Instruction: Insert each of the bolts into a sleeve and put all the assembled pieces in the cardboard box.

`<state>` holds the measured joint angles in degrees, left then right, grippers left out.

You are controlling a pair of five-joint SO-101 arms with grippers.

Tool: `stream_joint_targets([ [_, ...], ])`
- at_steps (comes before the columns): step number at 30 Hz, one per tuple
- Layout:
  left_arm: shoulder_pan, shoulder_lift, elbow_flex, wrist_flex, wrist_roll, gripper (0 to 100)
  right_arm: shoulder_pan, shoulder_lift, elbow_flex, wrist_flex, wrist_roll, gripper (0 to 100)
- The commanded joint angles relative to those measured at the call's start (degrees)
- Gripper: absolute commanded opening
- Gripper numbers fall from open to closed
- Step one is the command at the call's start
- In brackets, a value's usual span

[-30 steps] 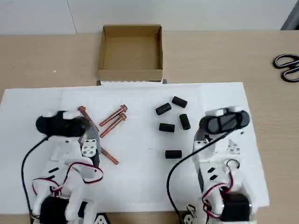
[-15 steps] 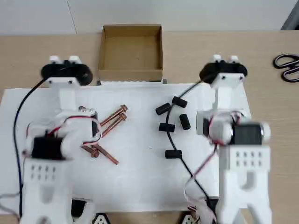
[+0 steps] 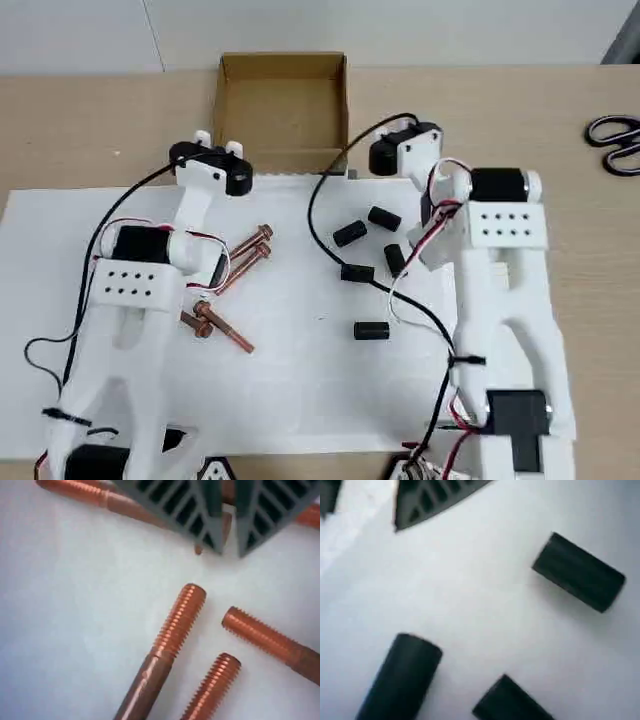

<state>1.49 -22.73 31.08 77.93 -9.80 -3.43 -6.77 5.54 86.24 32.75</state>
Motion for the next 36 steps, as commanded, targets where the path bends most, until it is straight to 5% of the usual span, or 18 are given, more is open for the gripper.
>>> stream_joint_targets([
  [1,-0.18,0.44,-2.33,-1.49,-1.67,1,0.40,3.21,-6.68,0.13,3.78,9.6],
  [4,-0.18,0.44,-2.42,-1.58,-1.67,1,-0.04,6.90,-8.53,0.31,0.44,9.7],
  [11,-0.18,0.44,-2.15,-1.58,1.05,1,-2.33,13.14,-10.46,0.22,-22.59,9.7],
  [20,-0.18,0.44,-1.71,-2.64,3.16,1,-8.75,18.15,-10.64,-2.59,-25.76,9.8],
  [36,-0.26,0.44,4.97,-10.90,2.81,1,-7.34,31.43,-17.32,-4.26,-25.32,9.8],
])
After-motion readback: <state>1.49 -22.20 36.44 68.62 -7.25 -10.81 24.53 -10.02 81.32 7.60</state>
